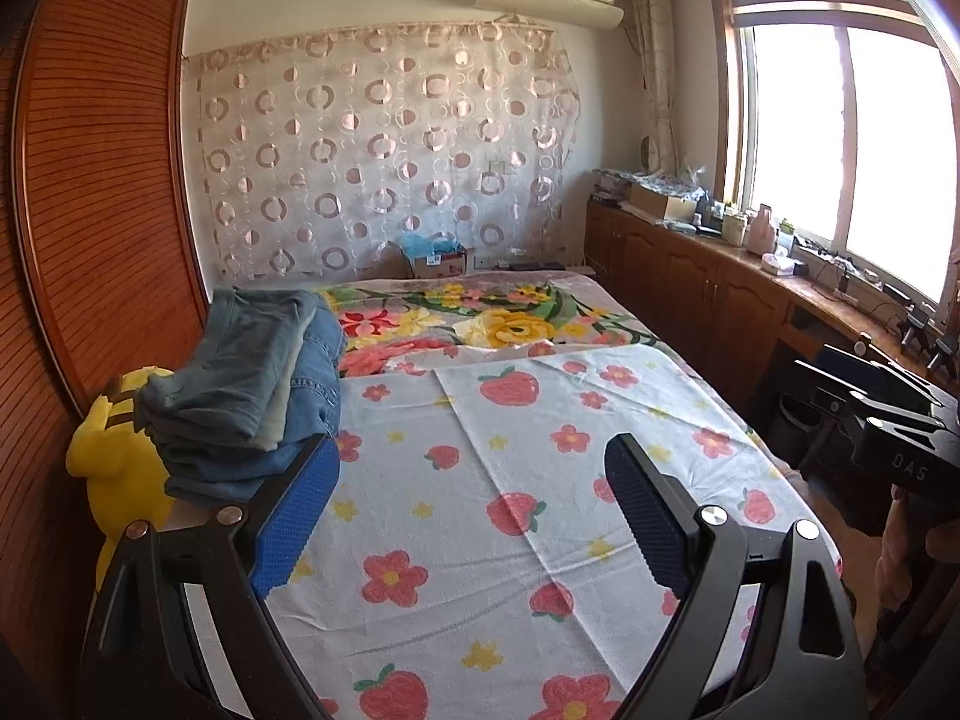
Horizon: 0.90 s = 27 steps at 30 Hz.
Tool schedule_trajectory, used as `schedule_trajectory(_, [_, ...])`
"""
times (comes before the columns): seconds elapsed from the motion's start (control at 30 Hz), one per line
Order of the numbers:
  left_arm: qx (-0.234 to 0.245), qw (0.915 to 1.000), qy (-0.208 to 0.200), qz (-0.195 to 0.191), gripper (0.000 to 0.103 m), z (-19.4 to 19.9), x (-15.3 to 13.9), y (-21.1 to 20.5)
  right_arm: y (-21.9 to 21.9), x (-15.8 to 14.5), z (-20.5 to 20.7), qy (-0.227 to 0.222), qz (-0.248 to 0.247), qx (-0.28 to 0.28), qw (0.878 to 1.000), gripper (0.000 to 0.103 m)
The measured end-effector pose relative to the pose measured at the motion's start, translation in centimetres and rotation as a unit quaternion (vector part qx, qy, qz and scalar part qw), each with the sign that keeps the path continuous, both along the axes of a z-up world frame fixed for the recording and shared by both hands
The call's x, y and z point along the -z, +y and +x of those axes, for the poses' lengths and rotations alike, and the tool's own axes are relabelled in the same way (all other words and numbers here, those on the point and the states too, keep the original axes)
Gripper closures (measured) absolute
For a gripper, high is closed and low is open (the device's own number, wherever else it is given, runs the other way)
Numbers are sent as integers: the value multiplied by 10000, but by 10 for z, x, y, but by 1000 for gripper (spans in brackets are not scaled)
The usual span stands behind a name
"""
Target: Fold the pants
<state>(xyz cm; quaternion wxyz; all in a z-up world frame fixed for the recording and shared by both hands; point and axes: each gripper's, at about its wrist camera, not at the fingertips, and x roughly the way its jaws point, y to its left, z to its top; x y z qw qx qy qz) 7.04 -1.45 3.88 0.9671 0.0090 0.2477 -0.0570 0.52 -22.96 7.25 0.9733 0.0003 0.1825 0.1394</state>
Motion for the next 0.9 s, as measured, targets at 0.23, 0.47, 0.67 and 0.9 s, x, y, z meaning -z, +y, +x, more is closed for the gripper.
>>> schedule_trajectory(0.23, [-145, 9996, -250, 6, 12, -18, -22, 10, 33, -15, -32, -303, 42, -38, 9995, 36])
schedule_trajectory(0.47, [-241, 9987, -436, 65, 12, -34, -33, 19, 44, -11, -51, -485, 55, -19, 9988, 36])
schedule_trajectory(0.67, [-256, 9987, -431, 58, 12, -37, -31, 21, 23, 3, -50, -486, 72, -7, 9988, 36])
schedule_trajectory(0.9, [-284, 9987, -420, 31, 12, -40, -29, 25, 11, -2, -39, -452, 55, 0, 9990, 36])
